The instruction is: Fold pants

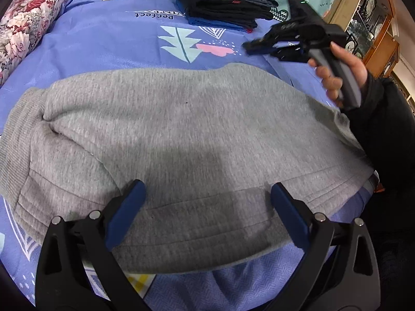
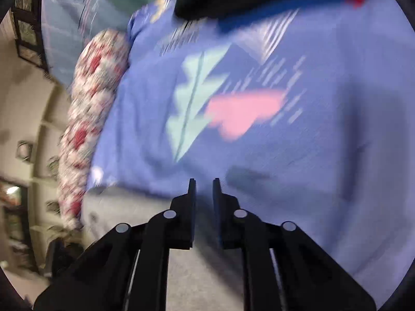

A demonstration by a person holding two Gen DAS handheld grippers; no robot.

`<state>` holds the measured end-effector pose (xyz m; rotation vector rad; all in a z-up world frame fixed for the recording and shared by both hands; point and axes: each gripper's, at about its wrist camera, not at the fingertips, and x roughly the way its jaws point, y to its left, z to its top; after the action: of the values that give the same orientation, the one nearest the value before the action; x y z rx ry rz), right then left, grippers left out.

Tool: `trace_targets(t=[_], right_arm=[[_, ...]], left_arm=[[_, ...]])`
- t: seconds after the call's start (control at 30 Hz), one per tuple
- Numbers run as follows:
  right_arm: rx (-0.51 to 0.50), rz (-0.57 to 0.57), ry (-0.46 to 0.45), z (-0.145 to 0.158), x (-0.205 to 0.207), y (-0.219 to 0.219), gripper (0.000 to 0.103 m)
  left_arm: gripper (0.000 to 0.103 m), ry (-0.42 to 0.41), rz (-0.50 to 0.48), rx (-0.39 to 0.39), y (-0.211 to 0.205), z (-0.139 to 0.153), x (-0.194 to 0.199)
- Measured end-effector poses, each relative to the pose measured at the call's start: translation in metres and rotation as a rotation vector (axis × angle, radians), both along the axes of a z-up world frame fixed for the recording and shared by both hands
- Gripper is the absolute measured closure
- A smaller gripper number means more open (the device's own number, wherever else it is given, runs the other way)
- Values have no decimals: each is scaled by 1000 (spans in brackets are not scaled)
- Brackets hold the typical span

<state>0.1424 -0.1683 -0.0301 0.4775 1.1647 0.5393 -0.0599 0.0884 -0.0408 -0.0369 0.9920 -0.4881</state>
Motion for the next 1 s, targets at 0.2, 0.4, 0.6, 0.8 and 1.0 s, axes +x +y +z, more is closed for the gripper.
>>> trace_targets(t=[0.2,0.4,0.6,0.8,1.0], right_arm=[[45,107,-42,42,-52,-3,70],[-81,30,52,-11,-100,4,67],[15,-82,15,-22,-118,-36,76],[-62,-354,-276,50,-223,-129,37],[-136,-763,-250,72,-359,-252,8]], left_arm=[[5,-41,1,-10,1,25,-4],[6,26,170,91,38,9,19],[6,-20,144,114,44,6,5],[6,-39,142,-44,37,27,-3],[6,-109,-30,-76,-27,46,-4]])
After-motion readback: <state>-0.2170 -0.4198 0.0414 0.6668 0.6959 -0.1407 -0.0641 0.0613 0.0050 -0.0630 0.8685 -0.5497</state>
